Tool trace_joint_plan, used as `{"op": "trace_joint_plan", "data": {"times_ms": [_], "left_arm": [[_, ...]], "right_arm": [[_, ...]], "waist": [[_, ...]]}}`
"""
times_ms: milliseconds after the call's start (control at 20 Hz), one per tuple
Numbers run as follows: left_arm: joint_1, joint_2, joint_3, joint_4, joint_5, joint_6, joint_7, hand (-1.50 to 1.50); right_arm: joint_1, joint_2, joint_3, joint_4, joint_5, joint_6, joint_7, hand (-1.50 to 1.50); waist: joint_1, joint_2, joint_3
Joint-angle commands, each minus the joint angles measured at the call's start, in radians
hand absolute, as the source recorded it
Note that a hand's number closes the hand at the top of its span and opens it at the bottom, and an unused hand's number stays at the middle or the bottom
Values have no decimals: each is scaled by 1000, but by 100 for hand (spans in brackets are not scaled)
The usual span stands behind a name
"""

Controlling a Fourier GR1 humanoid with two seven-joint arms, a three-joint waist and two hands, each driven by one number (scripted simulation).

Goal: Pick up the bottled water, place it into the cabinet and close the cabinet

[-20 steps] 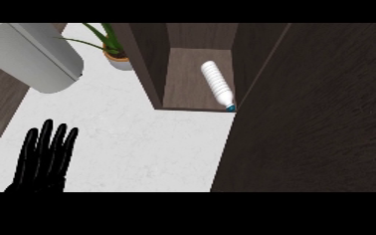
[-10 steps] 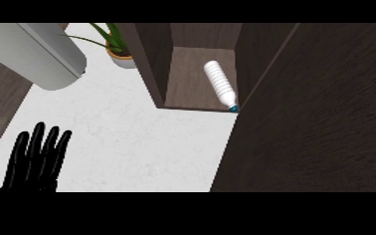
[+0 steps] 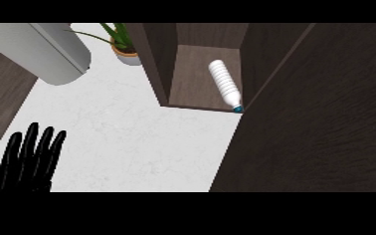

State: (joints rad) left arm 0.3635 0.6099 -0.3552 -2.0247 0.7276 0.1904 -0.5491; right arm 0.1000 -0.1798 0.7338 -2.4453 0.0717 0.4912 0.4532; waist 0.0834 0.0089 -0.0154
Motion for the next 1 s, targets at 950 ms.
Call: {"op": "trace_joint_plan", "data": {"times_ms": [950], "left_arm": [[4,42,40,8,28,-93,-8,-150]], "right_arm": [[17,173,-110,240,-423,-192,35,150]], "waist": [[46,32,5]]}}
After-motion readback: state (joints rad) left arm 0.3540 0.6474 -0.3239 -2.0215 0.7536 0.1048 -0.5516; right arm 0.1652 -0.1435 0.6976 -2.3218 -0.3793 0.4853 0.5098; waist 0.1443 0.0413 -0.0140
